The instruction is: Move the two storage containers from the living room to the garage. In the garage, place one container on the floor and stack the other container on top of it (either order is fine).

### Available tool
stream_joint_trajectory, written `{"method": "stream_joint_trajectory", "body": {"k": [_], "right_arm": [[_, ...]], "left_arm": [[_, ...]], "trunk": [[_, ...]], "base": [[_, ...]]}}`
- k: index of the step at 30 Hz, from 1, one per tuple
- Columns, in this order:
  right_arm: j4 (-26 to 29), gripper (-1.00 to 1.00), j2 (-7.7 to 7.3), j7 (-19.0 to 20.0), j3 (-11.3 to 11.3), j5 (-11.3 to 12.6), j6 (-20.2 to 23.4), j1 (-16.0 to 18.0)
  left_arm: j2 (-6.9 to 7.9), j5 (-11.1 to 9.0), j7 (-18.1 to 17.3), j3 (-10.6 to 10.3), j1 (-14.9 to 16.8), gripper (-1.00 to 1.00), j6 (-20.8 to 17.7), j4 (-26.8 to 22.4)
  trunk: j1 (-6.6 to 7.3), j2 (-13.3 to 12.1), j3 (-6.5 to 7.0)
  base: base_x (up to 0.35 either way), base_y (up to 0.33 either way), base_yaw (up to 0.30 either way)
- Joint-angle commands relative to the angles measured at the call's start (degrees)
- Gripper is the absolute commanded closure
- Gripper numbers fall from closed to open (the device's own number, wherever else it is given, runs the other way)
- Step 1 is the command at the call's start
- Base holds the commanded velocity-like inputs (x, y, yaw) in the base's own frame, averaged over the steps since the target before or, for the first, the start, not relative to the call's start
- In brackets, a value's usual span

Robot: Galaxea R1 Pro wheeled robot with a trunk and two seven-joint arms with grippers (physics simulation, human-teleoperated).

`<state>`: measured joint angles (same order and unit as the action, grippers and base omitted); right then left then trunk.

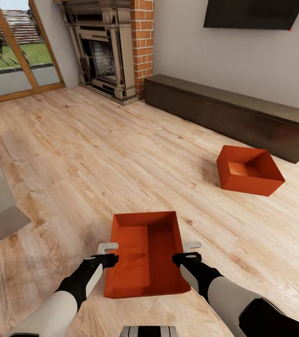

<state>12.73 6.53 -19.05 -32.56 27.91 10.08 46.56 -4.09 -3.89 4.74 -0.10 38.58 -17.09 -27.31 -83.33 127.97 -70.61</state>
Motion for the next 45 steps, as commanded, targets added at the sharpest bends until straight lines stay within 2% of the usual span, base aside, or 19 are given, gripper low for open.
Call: {"method": "stream_joint_trajectory", "body": {"k": [1, 5, 10, 19, 45], "right_arm": [[0.11, -1.0, -0.03, -0.37, -0.49, 0.3, 0.38, 0.03], [0.11, -1.0, -0.03, -0.37, -0.49, 0.3, 0.38, 0.03], [0.1, -1.0, -0.03, -0.37, -0.49, 0.3, 0.38, 0.03], [0.11, -1.0, -0.03, -0.37, -0.49, 0.3, 0.38, 0.03], [1.07, -1.0, 0.26, -1.03, -0.2, 0.32, 0.35, 0.03]], "left_arm": [[0.01, -0.42, 0.27, -0.03, 0.0, -1.0, -0.32, -0.11], [-0.02, -0.42, 0.27, -0.07, 0.0, -1.0, -0.32, -0.11], [-0.03, -0.42, 0.39, -0.06, 0.0, -1.0, -0.32, -0.11], [0.04, -0.42, 0.4, -0.07, 0.0, -1.0, -0.32, -0.11], [0.13, -0.42, 0.28, -0.16, 0.0, -1.0, -0.32, -0.11]], "trunk": [[-0.22, 0.43, -0.22], [-1.09, 2.04, -0.94], [-1.09, 2.04, -0.94], [-3.07, 5.65, -2.56], [-3.07, 5.65, -2.56]], "base": [[0.0, 0.0, 0.0], [0.0, 0.0, 0.0], [0.0, 0.0, 0.0], [0.0, 0.0, 0.0], [0.0, 0.0, 0.0]]}}
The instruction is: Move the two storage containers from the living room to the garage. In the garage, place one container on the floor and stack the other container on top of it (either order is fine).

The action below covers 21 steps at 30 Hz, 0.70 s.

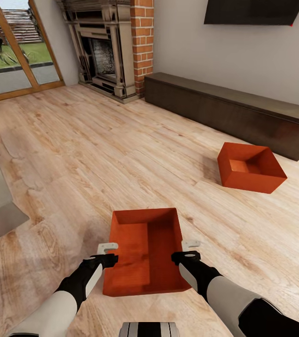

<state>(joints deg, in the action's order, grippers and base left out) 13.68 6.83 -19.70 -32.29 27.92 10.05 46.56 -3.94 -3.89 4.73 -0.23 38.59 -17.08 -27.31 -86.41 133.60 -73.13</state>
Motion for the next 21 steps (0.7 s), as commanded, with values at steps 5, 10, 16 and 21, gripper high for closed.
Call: {"method": "stream_joint_trajectory", "body": {"k": [5, 10, 16, 21], "right_arm": [[0.12, -1.0, -0.18, 0.02, -0.3, 0.37, 0.49, 0.03], [0.12, -1.0, -0.31, 0.25, -0.27, 0.38, 0.57, 0.03], [0.16, -1.0, -0.29, 0.28, -0.24, 0.38, 0.39, 0.03], [0.13, -1.0, -0.43, 0.28, -0.26, 0.38, 0.37, 0.03]], "left_arm": [[-0.01, -0.42, 0.2, -0.05, 0.0, -1.0, -0.32, -0.11], [-0.01, -0.42, 0.26, -0.05, 0.0, -1.0, -0.32, -0.11], [-0.01, -0.42, 0.27, -0.08, 0.0, -1.0, -0.32, -0.11], [-0.01, -0.42, 0.28, -0.08, 0.0, -1.0, -0.32, -0.11]], "trunk": [[0.01, 0.02, -0.04], [0.01, 0.02, -0.04], [0.01, 0.02, -0.04], [0.01, 0.02, -0.04]], "base": [[0.0, 0.0, 0.039], [0.0, 0.0, 0.22], [0.0, 0.0, 0.035], [0.0, 0.0, 0.003]]}}
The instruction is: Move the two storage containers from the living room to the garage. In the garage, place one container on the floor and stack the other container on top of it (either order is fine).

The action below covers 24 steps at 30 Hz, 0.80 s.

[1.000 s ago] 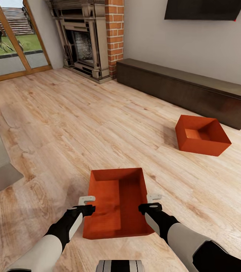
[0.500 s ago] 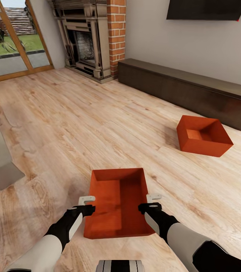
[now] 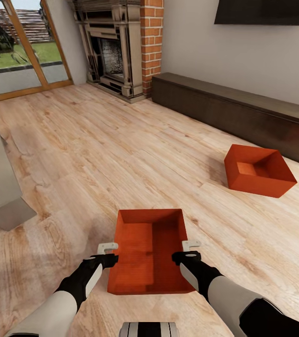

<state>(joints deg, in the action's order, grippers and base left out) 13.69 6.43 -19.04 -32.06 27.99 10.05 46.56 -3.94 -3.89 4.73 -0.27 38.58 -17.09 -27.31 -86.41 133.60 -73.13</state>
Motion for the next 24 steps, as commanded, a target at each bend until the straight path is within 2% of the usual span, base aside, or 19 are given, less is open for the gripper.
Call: {"method": "stream_joint_trajectory", "body": {"k": [1, 13, 24], "right_arm": [[0.12, -1.0, -0.11, -0.38, -0.47, 0.32, 0.39, 0.02], [0.12, -1.0, -1.71, -0.3, -0.46, 0.32, 0.35, 0.02], [0.12, -1.0, -1.35, -0.34, -0.54, 0.32, -0.31, 0.02]], "left_arm": [[-0.01, -0.42, 0.28, -0.05, 0.0, -1.0, -0.32, -0.11], [-0.01, -0.42, 0.11, 0.0, 0.0, -1.0, -0.32, -0.11], [-0.05, -0.42, -0.05, -0.07, 0.0, -1.0, -0.32, -0.05]], "trunk": [[0.01, 0.02, -0.04], [0.01, 0.02, -0.04], [0.01, 0.02, -0.04]], "base": [[0.0, 0.0, 0.0], [0.0, 0.0, 0.0], [0.0, 0.0, 0.0]]}}
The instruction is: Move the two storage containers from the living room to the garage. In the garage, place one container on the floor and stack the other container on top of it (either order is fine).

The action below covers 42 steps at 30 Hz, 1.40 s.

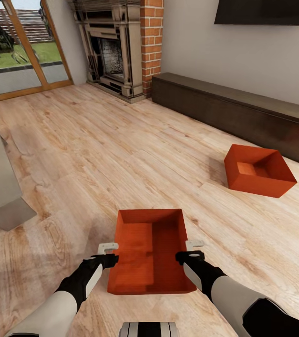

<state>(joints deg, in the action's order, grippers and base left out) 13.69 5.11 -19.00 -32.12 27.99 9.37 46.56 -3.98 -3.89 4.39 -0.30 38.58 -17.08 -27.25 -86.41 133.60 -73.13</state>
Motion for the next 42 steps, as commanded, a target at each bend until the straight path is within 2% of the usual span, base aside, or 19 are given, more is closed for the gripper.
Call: {"method": "stream_joint_trajectory", "body": {"k": [1, 12, 15, 20, 32, 38, 42], "right_arm": [[0.12, -1.0, -0.09, -0.37, -0.48, 0.31, 0.32, 0.02], [0.11, -1.0, -0.06, -0.34, -0.48, 0.31, 0.22, 0.02], [0.11, -1.0, -0.02, -0.34, -0.48, 0.31, 0.21, 0.02], [0.11, -1.0, -0.01, -0.35, -0.48, 0.31, 0.21, 0.02], [0.11, -1.0, -0.16, -0.34, -0.5, 0.24, 0.21, 0.02], [0.11, -1.0, -0.25, -0.34, -0.53, 0.23, 0.21, 0.02], [0.11, -1.0, -0.32, -0.34, -0.53, 0.22, 0.21, 0.02]], "left_arm": [[-0.01, -0.42, 0.25, -0.04, 0.0, -1.0, -0.32, -0.13], [-1.24, -0.38, 0.18, 0.05, 0.0, -1.0, -0.32, -0.17], [-1.28, -0.38, 0.18, 0.04, 0.0, -1.0, -0.32, -0.17], [-1.29, -0.33, 0.26, 0.03, 0.0, -1.0, -0.32, -0.17], [-1.33, -0.36, 0.27, 0.03, 0.0, -1.0, -0.32, -0.17], [-1.36, -0.39, 0.27, 0.03, 0.0, -1.0, -0.32, -0.17], [-1.3, -0.39, 0.27, 0.03, 0.0, -1.0, -0.32, -0.18]], "trunk": [[0.01, 0.02, -0.04], [0.01, 0.02, -0.04], [0.01, 0.02, -0.04], [-1.09, 2.02, -0.94], [-1.09, 2.02, -0.94], [-2.41, 4.43, -2.01], [-2.41, 4.43, -2.01]], "base": [[0.0, 0.0, 0.0], [0.0, 0.0, 0.0], [0.0, 0.0, 0.0], [0.0, 0.0, 0.0], [0.0, 0.0, 0.0], [0.0, 0.0, 0.0], [0.0, 0.0, 0.0]]}}
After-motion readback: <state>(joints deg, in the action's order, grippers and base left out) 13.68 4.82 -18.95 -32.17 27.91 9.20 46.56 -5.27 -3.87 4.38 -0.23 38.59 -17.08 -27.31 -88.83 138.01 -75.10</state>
